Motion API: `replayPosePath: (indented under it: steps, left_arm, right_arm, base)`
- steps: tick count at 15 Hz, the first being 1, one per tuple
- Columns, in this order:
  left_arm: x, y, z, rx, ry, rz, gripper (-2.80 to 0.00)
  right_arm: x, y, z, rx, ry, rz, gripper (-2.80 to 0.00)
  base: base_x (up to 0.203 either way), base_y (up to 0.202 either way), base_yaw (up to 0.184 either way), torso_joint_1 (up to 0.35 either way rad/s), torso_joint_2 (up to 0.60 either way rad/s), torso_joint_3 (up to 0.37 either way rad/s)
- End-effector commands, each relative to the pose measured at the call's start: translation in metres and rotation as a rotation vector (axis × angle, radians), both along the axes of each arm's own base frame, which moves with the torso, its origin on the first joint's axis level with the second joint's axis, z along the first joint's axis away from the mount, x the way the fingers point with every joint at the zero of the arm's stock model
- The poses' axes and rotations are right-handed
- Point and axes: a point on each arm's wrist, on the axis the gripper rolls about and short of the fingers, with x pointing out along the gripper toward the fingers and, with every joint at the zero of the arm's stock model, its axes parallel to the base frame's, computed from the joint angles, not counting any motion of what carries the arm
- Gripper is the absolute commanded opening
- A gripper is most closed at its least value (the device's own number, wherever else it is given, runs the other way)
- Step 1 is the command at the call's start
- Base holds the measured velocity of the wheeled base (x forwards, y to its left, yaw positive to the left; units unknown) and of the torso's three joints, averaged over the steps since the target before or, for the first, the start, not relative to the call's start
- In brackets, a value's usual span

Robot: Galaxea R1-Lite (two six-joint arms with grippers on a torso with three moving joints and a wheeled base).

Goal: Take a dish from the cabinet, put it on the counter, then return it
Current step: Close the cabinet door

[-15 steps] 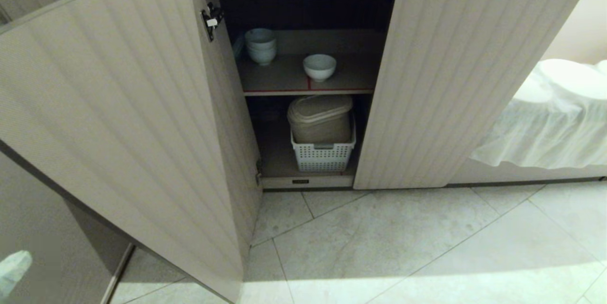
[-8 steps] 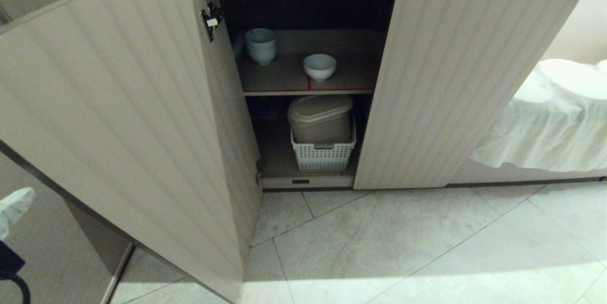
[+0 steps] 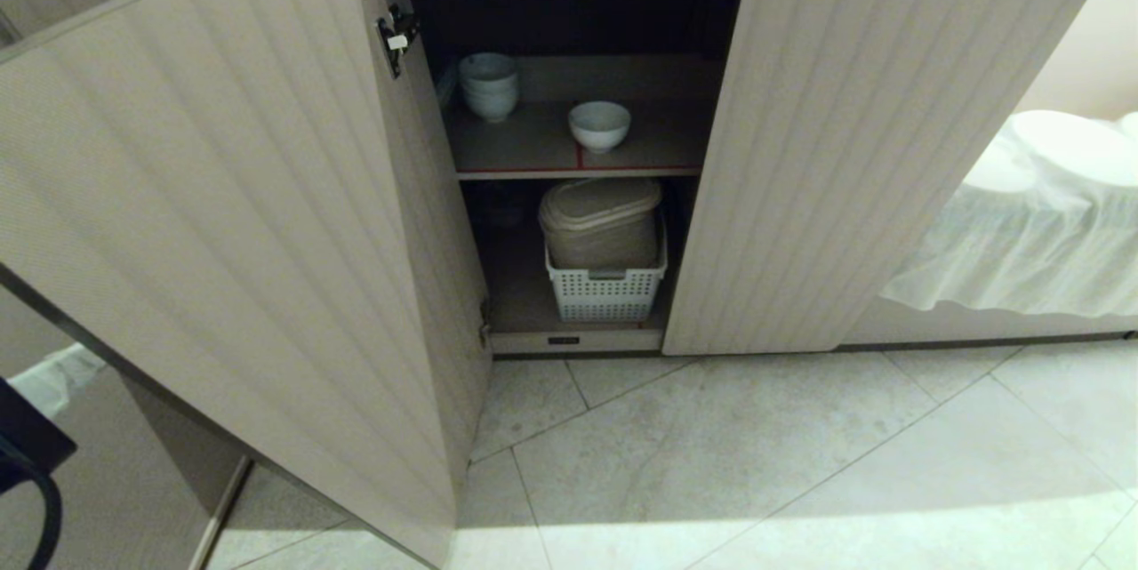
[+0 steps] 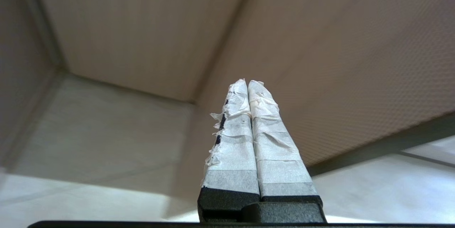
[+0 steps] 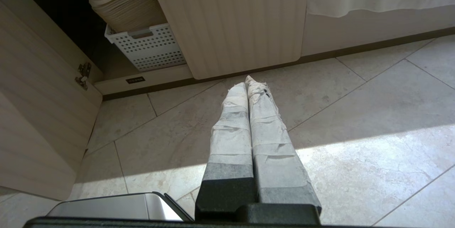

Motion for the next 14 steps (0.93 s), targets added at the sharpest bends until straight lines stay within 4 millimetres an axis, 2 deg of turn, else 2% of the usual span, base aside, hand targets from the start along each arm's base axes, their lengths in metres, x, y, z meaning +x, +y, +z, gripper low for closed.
replayPosePath:
  steps: [1, 5, 9, 14]
  left_arm:
    - [0.0011, -0.0008, 0.0005, -0.051, 0.005, -0.029, -2.80]
    - [0.0005, -0.0024, 0.0003, -0.169, 0.021, -0.091, -2.80]
    - [0.0003, -0.0039, 0.0000, -0.187, 0.024, -0.138, -2.80]
    - [-0.0012, -0.0065, 0.0007, -0.293, 0.043, -0.225, -2.80]
  right_arm:
    - [0.0000, 0.0000, 0.0000, 0.001, -0.001, 0.000, -2.80]
    - [0.0000, 0.0000, 0.0000, 0.002, -0.001, 0.000, -2.80]
    - [0.0000, 0.0000, 0.0000, 0.001, -0.001, 0.000, -2.80]
    - [0.0000, 0.0000, 0.0000, 0.001, -0.001, -0.001, -2.80]
  base:
    - [0.000, 0.000, 0.000, 0.000, 0.00, 0.000]
    - [0.000, 0.000, 0.000, 0.000, 0.00, 0.000]
    - [0.000, 0.000, 0.000, 0.000, 0.00, 0.000]
    - [0.000, 0.000, 0.000, 0.000, 0.00, 0.000]
